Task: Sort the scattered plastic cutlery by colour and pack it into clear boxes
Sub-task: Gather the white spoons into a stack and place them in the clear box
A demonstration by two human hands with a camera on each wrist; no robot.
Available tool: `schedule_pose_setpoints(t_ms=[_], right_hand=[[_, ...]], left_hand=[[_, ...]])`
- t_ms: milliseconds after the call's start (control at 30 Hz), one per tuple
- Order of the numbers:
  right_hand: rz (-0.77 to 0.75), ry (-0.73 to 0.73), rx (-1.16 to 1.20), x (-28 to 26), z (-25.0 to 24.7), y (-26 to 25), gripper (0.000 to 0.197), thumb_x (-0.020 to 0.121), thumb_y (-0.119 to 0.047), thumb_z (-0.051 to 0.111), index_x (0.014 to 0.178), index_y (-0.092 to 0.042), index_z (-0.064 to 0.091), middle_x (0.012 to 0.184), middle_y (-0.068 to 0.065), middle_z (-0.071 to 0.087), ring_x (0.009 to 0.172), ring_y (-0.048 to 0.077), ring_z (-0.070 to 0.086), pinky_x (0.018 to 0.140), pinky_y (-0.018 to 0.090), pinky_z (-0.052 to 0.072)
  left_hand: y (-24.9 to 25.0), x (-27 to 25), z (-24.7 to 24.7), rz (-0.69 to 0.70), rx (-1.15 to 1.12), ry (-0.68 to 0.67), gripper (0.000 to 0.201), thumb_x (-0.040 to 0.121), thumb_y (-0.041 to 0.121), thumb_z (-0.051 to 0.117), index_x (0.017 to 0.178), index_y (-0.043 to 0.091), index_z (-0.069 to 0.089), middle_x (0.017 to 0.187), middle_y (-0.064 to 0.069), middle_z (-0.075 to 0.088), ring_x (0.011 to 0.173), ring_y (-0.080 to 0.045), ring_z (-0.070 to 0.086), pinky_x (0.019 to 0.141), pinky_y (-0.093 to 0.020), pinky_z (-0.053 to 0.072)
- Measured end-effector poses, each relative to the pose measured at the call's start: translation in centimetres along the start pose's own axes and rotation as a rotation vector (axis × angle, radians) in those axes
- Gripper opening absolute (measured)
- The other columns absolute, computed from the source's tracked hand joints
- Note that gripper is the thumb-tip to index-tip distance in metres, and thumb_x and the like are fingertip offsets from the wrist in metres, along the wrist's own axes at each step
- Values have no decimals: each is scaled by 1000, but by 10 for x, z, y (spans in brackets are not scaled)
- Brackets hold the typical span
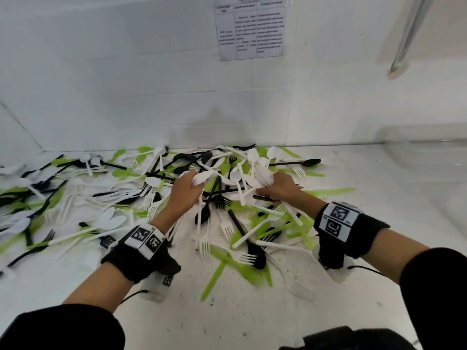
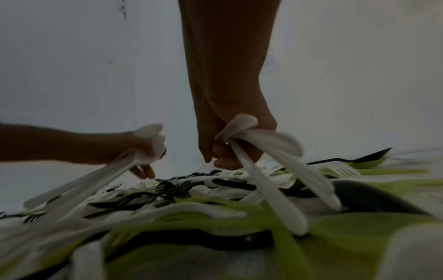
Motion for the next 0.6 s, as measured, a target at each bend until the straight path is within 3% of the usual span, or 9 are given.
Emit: schedule_pose_setpoints(t_ms=[100,167,267,333,433,600], right_hand=[[-71,-28,-98,9,13,-6,33,77,-24,74,59,-15,47,59,5,56,42,7,55,42,19,45],[-116,-46,-149,13,17,-10,32,80,-23,71,60,-13,48,64,9,59,56,14,61,53,26,47],[-214,-13,-256,20,16,-18,25,85,-23,66,66,-10,55,84,18,64,80,30,61,59,29,40],[-302,-11,-341,28,14,-22,24,86,-22,63,83,1,63,92,22,65,89,33,61,63,27,33],[-420,-110,-497,40,13,-22,21,85,-13,61,91,6,63,97,23,64,93,34,59,66,25,30],[-559,-249,-652,52,14,-18,18,82,3,54,97,3,65,100,19,56,92,32,56,67,25,32]], left_hand=[[21,3,-1,-18,-189,-15,13,93,3,44,102,6,53,84,-6,57,49,-14,64,45,-27,52],[29,9,1,-54,-283,-25,15,93,2,41,100,6,54,82,-1,58,45,-7,61,46,-24,51],[30,25,7,-173,-419,-53,14,94,5,44,94,6,58,81,-5,60,50,-11,57,49,-22,48],[30,35,15,-286,-502,-89,14,93,6,48,82,7,57,74,-6,55,47,-9,55,46,-22,46],[31,50,25,-441,-625,-119,22,90,-6,44,75,8,52,69,-10,51,36,-10,53,38,-21,47],[20,77,34,-430,-471,-196,19,89,-3,48,75,9,55,69,-8,51,43,-11,46,37,-16,39]])
Point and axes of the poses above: each hand's wrist, its own x-axis towards the middle knuckle, its own z-axis out of the palm, y = z × x, the point moved 2 cm from there along x, towards the middle knuckle
